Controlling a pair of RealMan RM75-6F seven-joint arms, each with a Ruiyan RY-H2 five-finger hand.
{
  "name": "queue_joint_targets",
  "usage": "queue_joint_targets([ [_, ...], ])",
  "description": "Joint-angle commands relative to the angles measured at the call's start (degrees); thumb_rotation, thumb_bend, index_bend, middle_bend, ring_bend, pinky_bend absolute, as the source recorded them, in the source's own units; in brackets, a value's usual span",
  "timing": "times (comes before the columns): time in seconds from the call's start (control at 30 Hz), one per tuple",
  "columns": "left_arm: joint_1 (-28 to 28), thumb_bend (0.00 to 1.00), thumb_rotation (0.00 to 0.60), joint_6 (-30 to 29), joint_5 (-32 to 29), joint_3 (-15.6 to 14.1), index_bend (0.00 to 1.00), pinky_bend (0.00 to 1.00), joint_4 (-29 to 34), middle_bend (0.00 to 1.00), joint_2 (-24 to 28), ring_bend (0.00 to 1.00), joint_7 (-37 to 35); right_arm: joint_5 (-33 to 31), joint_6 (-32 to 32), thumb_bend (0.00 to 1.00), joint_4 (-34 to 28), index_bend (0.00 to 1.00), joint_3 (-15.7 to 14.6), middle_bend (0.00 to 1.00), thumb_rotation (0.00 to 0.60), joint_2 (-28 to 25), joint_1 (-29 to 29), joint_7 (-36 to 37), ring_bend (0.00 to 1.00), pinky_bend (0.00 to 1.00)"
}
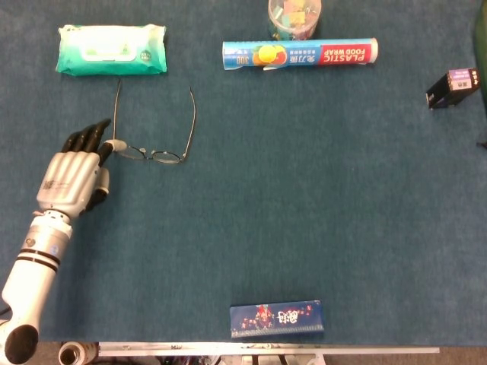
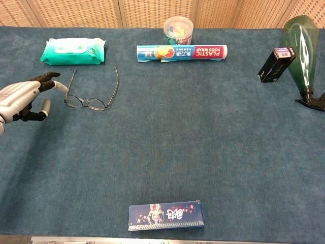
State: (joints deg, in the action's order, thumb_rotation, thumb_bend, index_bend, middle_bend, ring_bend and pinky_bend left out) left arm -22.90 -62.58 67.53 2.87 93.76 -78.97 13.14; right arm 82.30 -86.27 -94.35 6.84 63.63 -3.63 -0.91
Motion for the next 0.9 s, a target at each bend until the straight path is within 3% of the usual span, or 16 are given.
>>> queue_joint_targets([
  [0.03, -0.8, 0.74, 0.6, 1.3, -0.5, 0.2, 0.19, 0.07, -0.1, 0.0, -0.1, 0.0, 0.4, 0.2, -0.1, 0.04, -0.3, 0.15, 0.3, 0.2, 0.6, -0.4, -0.2, -0.1, 0.21, 0.45],
  [0.43, -2.4, 0.74, 0.6, 3.1, -3.4, -0.1, 0.1, 0.06, -3.2, 0.0, -2.1, 0.0, 5.2, 0.5, 0.3, 0.04, -0.9, 0.15, 0.7, 0.21, 0.6, -1.1, -1.0, -0.2, 0.21, 0.45],
  [0.9, -2.3, 0.74, 0.6, 3.8, -5.8, -1.4, 0.07, 0.06, -4.4, 0.0, -3.0, 0.0, 7.5, 0.3, 0.4, 0.04, -0.7, 0.15, 0.4, 0.21, 0.6, -0.9, -1.0, 0.0, 0.21, 0.45],
])
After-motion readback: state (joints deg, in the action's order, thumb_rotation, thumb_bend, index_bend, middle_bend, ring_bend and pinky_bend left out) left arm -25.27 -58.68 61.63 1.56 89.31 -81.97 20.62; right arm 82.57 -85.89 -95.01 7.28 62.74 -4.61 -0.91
